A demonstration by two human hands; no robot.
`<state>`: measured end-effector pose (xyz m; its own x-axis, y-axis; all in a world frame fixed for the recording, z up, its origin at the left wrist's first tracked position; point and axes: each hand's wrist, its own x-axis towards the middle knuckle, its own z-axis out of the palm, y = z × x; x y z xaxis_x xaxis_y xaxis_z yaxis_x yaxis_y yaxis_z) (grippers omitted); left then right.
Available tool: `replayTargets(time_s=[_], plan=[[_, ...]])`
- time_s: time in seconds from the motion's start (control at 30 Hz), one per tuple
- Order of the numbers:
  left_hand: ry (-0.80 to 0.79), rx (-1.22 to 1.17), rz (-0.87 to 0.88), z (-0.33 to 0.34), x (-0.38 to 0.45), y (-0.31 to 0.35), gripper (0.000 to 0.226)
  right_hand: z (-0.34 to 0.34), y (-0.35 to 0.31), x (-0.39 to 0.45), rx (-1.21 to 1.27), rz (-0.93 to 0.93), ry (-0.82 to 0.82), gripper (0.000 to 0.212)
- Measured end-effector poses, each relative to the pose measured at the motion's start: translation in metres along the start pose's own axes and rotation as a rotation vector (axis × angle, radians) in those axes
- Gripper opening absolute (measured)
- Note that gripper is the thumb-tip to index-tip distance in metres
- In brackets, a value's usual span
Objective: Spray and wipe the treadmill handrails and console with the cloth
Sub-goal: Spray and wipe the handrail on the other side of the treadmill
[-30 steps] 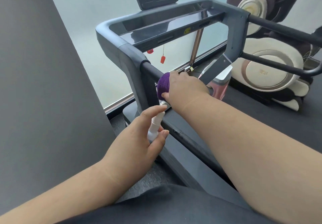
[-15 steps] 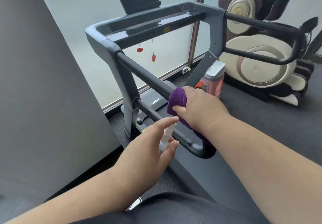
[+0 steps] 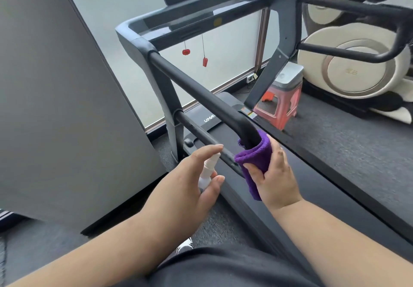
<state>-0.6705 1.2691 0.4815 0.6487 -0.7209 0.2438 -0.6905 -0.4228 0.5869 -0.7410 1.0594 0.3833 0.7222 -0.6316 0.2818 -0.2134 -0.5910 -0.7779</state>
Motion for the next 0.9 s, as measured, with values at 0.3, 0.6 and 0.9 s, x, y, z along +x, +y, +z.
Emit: replayTargets(time_s=[0.3, 0.6, 0.9], plan=[[-0.019, 0.018, -0.006, -0.002, -0.010, 0.006, 0.052, 0.000, 0.035, -0.028, -0.043, 0.159, -0.122, 0.071], [-0.057, -0.024, -0.023, 0.001, -0.013, 0.004, 0.051, -0.025, 0.013, -0.014, 0.190, 0.026, 0.119, 0.058], [-0.077, 0.007, 0.006, 0.002, -0.009, -0.016, 0.049, 0.007, 0.002, -0.005, 0.121, 0.032, 0.077, 0.077]])
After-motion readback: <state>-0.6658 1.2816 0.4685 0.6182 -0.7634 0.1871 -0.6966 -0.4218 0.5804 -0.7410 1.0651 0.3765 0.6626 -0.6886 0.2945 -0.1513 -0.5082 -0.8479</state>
